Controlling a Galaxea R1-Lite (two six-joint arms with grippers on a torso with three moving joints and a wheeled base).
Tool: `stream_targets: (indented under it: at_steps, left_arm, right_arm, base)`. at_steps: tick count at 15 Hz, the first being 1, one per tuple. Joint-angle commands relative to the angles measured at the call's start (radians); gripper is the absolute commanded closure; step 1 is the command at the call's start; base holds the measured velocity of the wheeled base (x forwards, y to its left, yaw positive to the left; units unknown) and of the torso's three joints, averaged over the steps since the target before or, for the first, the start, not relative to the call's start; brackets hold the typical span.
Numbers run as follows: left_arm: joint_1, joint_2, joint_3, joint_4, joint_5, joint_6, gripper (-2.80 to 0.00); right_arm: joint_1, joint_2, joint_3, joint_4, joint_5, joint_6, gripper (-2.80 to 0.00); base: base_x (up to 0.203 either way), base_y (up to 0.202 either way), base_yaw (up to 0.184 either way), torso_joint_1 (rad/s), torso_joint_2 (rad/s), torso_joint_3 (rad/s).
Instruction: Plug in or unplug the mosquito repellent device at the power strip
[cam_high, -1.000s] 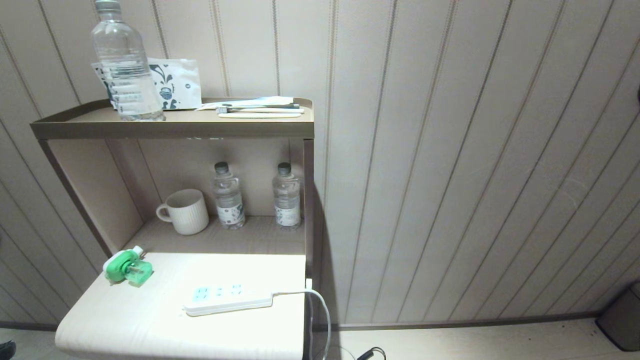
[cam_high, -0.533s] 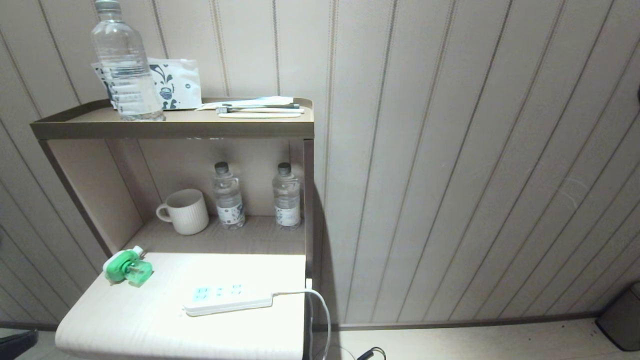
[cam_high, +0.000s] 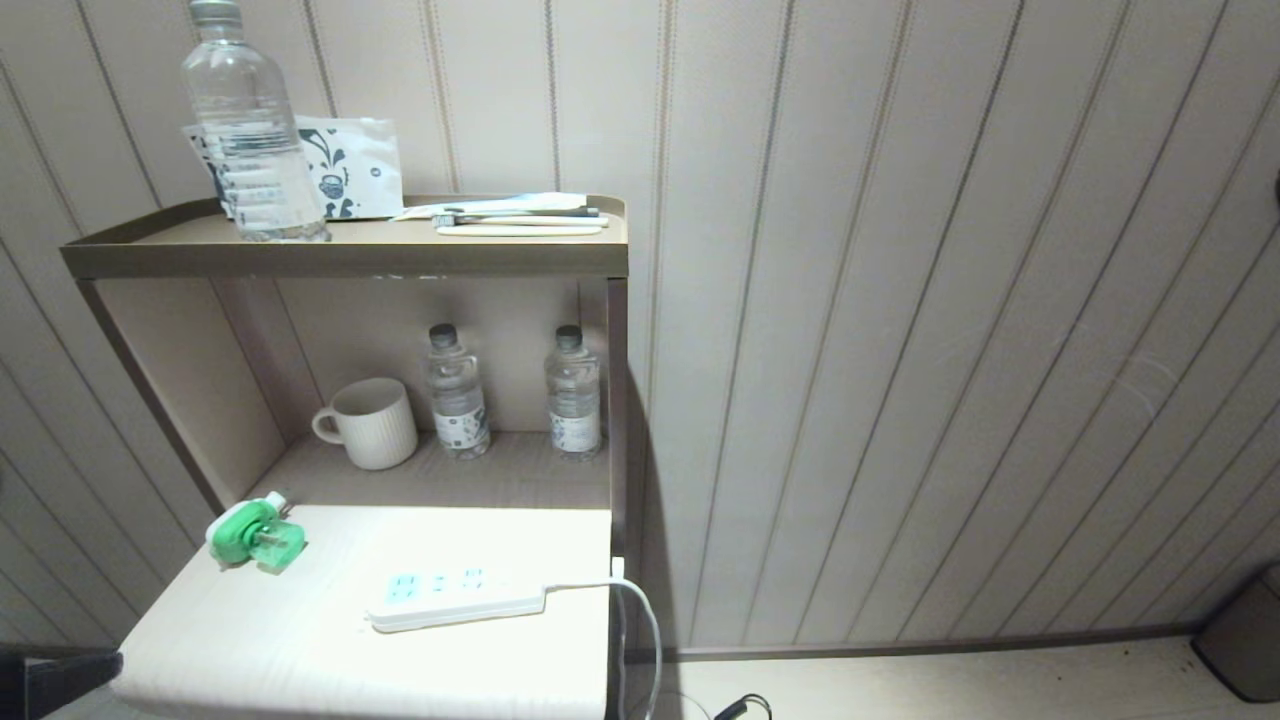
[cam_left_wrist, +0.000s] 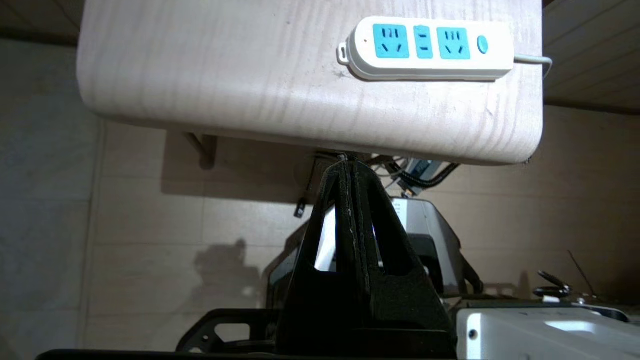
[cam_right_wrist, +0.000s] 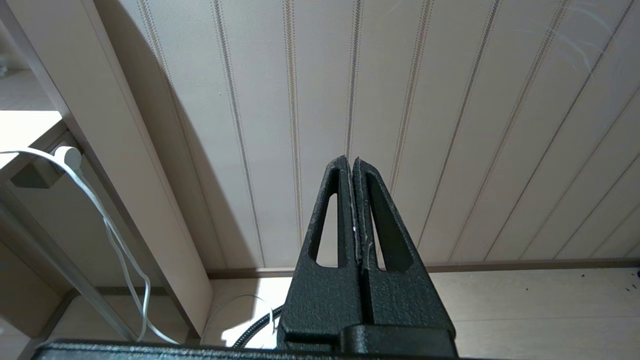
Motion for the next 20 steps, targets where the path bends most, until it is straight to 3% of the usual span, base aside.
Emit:
stream_targets:
  at_steps: [1,20]
  left_arm:
    - [0.000,0.086,-0.030,0.021,-0.005,-0.019,0.00]
    - [0.000,0.081,-0.040,0.035,-0.006,-0.024,0.00]
  right_arm:
    - [0.000,0.001,0.000,0.000,0.000,-0.001,0.00]
    - [0.000,0.001,0.000,-0.001,0.000,0.000,0.00]
  base:
    - [0.000,0.000,0.000,0.000,0.00,0.000]
    - [0.000,0.000,0.000,0.000,0.00,0.000]
